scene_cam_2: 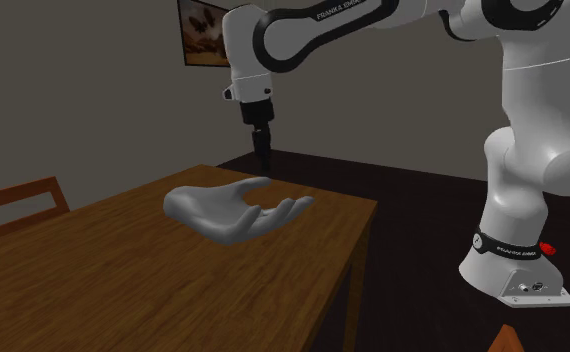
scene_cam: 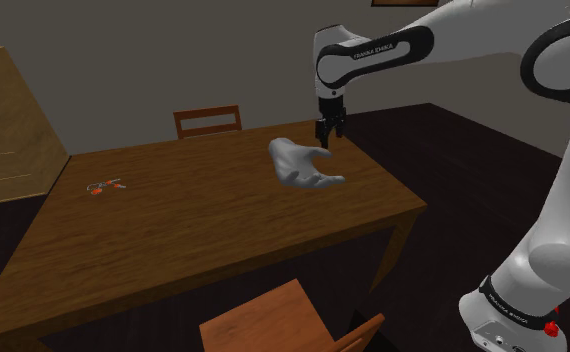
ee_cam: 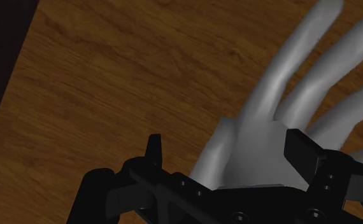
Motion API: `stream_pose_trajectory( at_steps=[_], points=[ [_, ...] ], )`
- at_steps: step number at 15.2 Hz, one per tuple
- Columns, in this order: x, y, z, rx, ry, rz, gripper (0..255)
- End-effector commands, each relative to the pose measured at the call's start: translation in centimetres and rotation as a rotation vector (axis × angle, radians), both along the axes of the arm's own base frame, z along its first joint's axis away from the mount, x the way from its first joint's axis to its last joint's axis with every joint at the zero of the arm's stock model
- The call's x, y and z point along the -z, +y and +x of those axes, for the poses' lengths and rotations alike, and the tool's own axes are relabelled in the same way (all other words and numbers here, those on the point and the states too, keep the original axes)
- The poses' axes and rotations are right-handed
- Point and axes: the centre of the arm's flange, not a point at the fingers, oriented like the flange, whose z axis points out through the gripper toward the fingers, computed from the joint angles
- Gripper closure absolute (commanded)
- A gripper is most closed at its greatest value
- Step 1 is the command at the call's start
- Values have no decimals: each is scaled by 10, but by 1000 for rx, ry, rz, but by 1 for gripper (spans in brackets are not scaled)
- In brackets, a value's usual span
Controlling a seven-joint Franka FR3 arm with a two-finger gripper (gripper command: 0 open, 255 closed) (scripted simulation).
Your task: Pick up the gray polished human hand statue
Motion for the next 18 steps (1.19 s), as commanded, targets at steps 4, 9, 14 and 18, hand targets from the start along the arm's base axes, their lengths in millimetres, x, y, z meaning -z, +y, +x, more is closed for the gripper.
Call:
stream_pose_trajectory(
  at_steps=[4, 9, 14, 18],
  points=[
    [21, 0, 50, 7, 22, 2, 0],
    [47, 0, 50, 7, 22, 2, 0],
    [60, 0, 50, 7, 22, 2, 255],
    [61, 1, 50, 7, 22, 2, 255]
  ],
)
